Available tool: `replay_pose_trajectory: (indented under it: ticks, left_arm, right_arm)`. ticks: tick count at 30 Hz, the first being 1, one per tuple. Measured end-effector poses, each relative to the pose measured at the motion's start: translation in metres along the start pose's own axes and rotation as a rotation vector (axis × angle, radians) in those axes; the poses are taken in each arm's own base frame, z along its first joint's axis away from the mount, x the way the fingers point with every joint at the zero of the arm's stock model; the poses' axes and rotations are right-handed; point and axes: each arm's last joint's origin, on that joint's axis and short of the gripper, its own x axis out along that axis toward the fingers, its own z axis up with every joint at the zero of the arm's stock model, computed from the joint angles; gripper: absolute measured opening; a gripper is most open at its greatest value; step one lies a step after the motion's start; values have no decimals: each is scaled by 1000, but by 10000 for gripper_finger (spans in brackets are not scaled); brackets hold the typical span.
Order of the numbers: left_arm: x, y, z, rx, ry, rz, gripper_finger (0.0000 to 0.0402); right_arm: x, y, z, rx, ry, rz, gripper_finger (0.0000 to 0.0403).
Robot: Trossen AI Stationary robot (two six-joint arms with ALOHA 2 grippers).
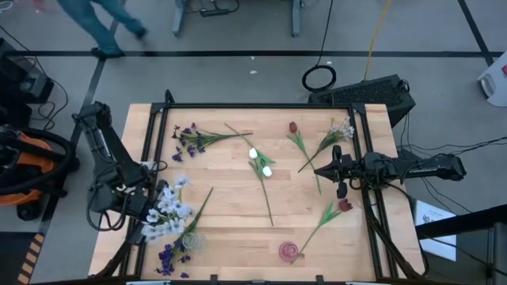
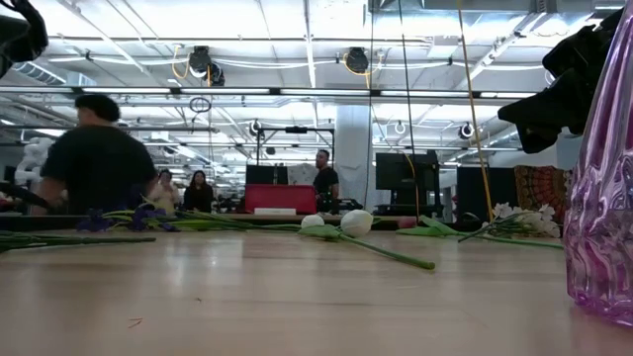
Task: Sort flowers into vase by color
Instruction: Put the left white flower into the transparent vase
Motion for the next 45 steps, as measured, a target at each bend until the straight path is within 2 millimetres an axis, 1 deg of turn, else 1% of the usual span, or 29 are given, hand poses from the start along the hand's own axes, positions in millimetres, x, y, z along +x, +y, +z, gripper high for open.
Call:
replay_pose_trajectory:
  ticks: [2,6,14,19,21,28,33,39,45]
  left_arm:
    - [2,-1,-4,7,7,4,0]
    - [4,-1,-21,7,10,8,0]
    - [2,7,-58,-63,-57,-1,0]
    - [-1,12,-74,-73,-63,-3,0]
    - [-1,12,-75,-92,-61,-4,5]
    - [-1,11,-75,-92,-57,-36,45]
    - [-1,11,-77,-47,-34,-41,71]
    - [-2,9,-75,-8,-49,-68,121]
    - [-6,12,-71,-10,-62,-73,168]
  right_arm:
    - [0,0,0,0,0,0,0]
    - [0,0,0,0,0,0,0]
    - [0,0,0,0,0,0,0]
    - [0,0,0,0,0,0,0]
    - [0,0,0,0,0,0,0]
    - [0,0,0,0,0,0,0]
    - [0,0,0,0,0,0,0]
    - [0,0,0,0,0,0,0]
    - [0,0,0,0,0,0,0]
